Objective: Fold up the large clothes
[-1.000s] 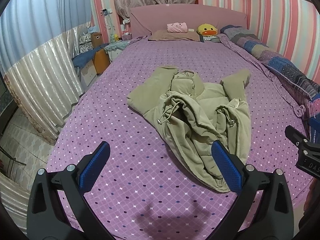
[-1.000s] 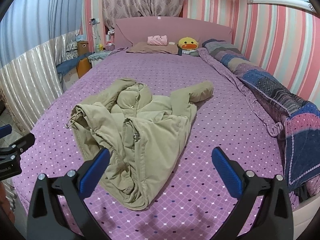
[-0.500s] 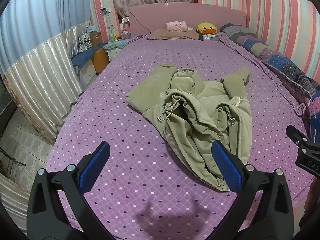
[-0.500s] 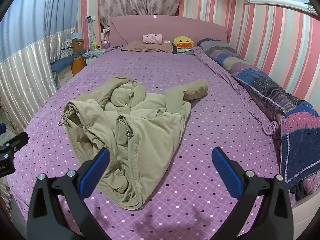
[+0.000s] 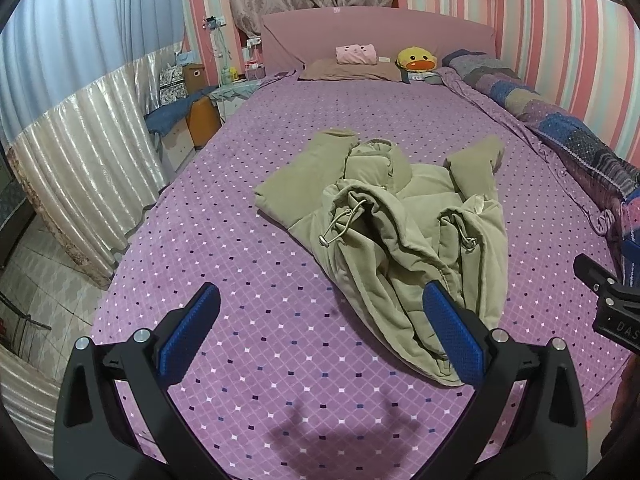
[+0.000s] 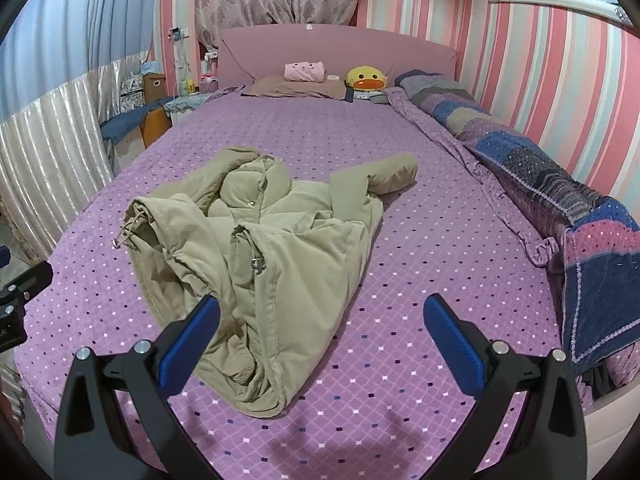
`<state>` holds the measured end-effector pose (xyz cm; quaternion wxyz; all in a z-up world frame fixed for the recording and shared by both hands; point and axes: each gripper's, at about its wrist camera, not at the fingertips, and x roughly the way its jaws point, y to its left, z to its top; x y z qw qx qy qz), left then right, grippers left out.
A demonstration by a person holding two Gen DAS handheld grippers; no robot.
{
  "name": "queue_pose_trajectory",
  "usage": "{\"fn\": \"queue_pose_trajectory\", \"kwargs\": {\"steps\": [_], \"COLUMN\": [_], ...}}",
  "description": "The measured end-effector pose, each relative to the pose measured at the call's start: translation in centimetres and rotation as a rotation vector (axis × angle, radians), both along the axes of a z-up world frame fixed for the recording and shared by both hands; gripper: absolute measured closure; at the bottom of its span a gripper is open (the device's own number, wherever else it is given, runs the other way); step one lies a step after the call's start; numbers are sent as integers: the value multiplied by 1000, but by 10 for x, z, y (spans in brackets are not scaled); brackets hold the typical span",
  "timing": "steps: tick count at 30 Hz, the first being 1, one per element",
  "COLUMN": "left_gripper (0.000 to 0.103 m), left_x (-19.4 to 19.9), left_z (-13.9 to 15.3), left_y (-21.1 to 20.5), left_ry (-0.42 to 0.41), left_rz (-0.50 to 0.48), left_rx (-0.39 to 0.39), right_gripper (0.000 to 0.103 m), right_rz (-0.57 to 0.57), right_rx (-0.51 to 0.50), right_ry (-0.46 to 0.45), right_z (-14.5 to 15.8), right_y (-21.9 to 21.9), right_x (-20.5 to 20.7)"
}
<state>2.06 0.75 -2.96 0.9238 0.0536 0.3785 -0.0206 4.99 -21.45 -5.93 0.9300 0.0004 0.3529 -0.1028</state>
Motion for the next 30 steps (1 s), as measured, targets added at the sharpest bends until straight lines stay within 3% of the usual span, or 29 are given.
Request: {"fn": "queue_pose_trajectory", "kwargs": {"steps": [10, 21, 30], "left_gripper": [3, 3, 3], "left_x": [7, 25, 26], "left_z": [-7, -12, -3], "left_y": [0, -3, -1], "left_ry": [29, 68, 15], "left_rz": [12, -27, -44], "left_rx": [8, -28, -86], "right_gripper": [2, 2, 2], "right_rz": [-83, -41, -9], "right_rx": [-81, 54, -3], "right_ry": [32, 105, 73], "right_z": [-3, -17, -9], "right_y": [-2, -18, -9], "right_x": [7, 27, 31]}}
